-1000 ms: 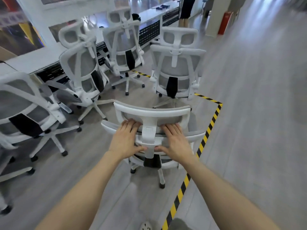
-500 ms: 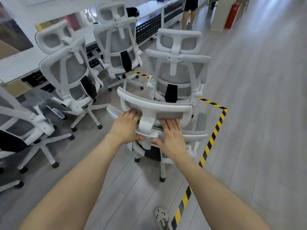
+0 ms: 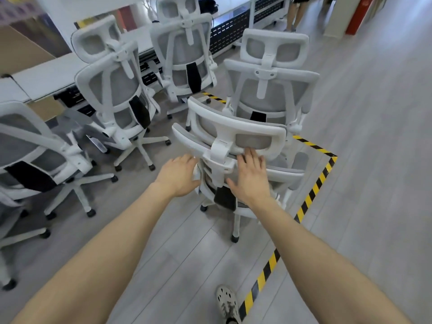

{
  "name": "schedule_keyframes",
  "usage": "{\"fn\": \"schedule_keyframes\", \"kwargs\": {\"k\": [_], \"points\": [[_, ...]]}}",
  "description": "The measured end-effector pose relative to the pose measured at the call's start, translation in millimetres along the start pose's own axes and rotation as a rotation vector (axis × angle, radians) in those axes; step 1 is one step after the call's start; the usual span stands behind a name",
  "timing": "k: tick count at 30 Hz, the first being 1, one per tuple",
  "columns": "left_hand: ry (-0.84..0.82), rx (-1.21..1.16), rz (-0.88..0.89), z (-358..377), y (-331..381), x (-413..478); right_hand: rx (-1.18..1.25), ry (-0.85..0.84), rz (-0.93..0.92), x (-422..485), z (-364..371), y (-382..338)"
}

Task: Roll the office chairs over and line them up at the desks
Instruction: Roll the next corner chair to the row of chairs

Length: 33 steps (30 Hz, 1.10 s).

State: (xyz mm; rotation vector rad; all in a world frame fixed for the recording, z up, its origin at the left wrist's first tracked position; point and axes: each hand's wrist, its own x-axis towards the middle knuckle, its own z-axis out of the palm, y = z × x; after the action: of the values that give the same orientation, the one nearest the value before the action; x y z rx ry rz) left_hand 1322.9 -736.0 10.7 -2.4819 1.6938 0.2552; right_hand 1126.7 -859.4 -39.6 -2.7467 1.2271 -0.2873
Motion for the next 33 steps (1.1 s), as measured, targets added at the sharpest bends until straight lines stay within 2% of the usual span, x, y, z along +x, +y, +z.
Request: {"fn": "schedule_keyframes", "kwargs": {"k": [3, 6, 9, 11, 15, 21, 26, 33], "points": [[-0.015, -0.052, -0.109, 14, -11, -54, 0.026, -0.084, -0.024, -39, -7, -28], [-0.05, -0.128, -0.243, 39, -33, -136, 0.032, -0.327, -0.107, -83, 6, -64], [-0.101, -0.187, -0.395, 72, -58, -256, -0.049, -0.647, -0.304, -139, 18, -117], [-0.14, -0.228, -0.522, 96, -69, -351, -0.116, -0.741, -0.485, -187, 20, -165], [-0.173, -0.359, -0.841, 156, -70, -558, -0.182, -0.805, -0.807, -306, 15, -272], [-0.173, -0.534, -1.304, 226, -13, -833, -0.266, -0.857, -1.285, -497, 7, -430], [-0.084, -0.612, -1.684, 257, 48, -1004, -0.369, -0.83, -1.691, -659, 9, -547], [-0.079, -0.684, -2.134, 296, 148, -1210, -0.447, -0.757, -2.16, -920, 6, -667]]}}
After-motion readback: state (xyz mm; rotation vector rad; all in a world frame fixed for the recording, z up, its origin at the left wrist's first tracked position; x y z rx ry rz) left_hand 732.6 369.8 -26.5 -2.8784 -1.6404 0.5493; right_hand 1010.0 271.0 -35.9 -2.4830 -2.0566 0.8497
